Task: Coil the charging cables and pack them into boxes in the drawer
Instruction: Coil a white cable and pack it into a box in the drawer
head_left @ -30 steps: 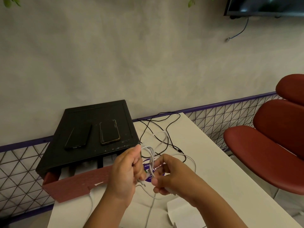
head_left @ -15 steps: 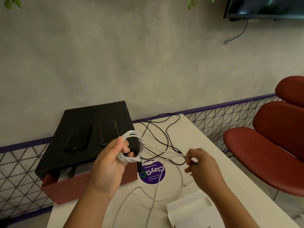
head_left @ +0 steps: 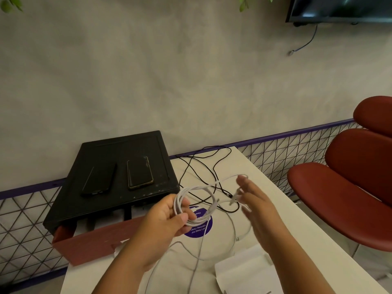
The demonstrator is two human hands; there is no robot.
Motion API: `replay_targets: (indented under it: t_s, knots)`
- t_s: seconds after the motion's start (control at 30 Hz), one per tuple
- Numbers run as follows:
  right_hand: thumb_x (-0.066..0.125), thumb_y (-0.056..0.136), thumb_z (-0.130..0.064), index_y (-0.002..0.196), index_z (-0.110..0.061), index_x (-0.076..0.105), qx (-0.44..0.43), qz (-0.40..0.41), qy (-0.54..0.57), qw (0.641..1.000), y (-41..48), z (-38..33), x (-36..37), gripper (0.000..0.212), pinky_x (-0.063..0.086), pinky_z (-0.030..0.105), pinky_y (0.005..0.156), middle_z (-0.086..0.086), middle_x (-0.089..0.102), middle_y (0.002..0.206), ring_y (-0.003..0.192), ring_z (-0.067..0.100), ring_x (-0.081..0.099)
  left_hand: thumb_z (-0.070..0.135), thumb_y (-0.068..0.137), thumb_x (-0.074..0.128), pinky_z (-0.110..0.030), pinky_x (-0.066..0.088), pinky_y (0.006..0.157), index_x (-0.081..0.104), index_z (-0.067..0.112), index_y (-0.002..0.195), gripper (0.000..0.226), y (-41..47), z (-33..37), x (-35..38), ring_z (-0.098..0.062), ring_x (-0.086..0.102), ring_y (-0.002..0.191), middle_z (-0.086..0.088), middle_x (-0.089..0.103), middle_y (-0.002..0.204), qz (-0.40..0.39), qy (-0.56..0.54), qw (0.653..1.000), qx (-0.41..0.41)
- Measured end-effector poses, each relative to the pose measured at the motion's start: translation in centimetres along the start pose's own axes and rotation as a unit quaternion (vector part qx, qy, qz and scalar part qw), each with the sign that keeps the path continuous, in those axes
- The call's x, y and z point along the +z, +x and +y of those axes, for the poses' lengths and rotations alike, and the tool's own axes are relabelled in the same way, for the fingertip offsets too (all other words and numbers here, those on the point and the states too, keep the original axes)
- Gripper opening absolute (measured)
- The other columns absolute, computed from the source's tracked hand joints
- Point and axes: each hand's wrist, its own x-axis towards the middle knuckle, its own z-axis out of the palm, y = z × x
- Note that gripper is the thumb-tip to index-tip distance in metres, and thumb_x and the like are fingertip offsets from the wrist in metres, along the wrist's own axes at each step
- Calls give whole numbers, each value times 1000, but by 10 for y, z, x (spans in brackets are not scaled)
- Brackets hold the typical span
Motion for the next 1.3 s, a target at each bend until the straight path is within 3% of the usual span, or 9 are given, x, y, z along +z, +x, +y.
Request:
replay_targets:
  t_s: [0.23,0.43,0.67,0.83,0.93,1.07,1.17,1.23,1.3]
  knots:
    - [64,61,-7,118,-12,59,70,-109,253,959,-12,10,22,57,54,33,79,7,65,116,99,20,64,-6,93,42,-19,52,65,51,8,87,18,-4,-4,27,-14,67,83,-5,69,82,61,-152,986,-35]
    - [73,66,-5,99,-9,64,104,-120,256,954,-20,10,37,35,51,32,72,7,69,84,71,16,67,-9,89,45,-33,53,78,51,10,77,24,-4,-8,30,-21,69,86,-7,73,83,40,-134,990,-27]
    - [57,68,-2,86,-3,54,12,-100,-36,994,-19,18,44,18,52,37,66,24,57,79,68,22,56,16,69,61,-27,44,69,62,18,57,13,-5,-3,19,-12,56,60,-4,56,54,-48,-51,998,-3]
    - [52,74,-7,78,-30,54,-67,-176,-186,964,-25,20,49,23,50,39,68,-1,62,68,68,15,59,31,75,67,-19,35,46,52,11,60,29,-5,1,13,-13,36,40,-1,30,40,-94,-105,990,-19]
    - [48,90,-7,94,-43,43,-100,-175,-251,947,-27,21,49,37,52,42,73,3,64,79,74,18,62,37,74,56,-26,22,50,41,11,62,31,-6,-2,16,-10,22,39,2,23,43,-49,-156,986,-34]
    - [34,99,-21,126,-27,27,-185,-106,-391,895,-33,20,52,29,46,35,67,-2,61,83,71,18,55,37,75,52,-31,16,53,36,13,62,32,-4,-5,23,-9,20,39,4,23,44,-3,-183,983,-8]
    - [31,99,-25,146,-25,-12,-179,-80,-500,844,-40,15,55,64,40,28,61,-1,61,91,70,17,49,36,77,51,-29,20,52,41,13,60,30,-2,-5,26,-8,21,40,5,24,44,36,-192,981,12]
    - [30,100,-27,124,-33,-45,-149,-103,-543,820,-44,11,54,79,36,23,55,2,62,97,69,17,48,34,84,49,-29,23,50,43,14,61,32,2,-4,22,-8,21,40,5,24,44,78,-202,976,25]
    - [27,101,-33,108,-44,-48,-130,-133,-537,823,-46,4,52,76,42,23,59,2,62,103,77,17,53,30,95,42,-28,26,50,42,16,60,37,10,-2,8,-7,21,36,7,24,41,130,-269,954,22]
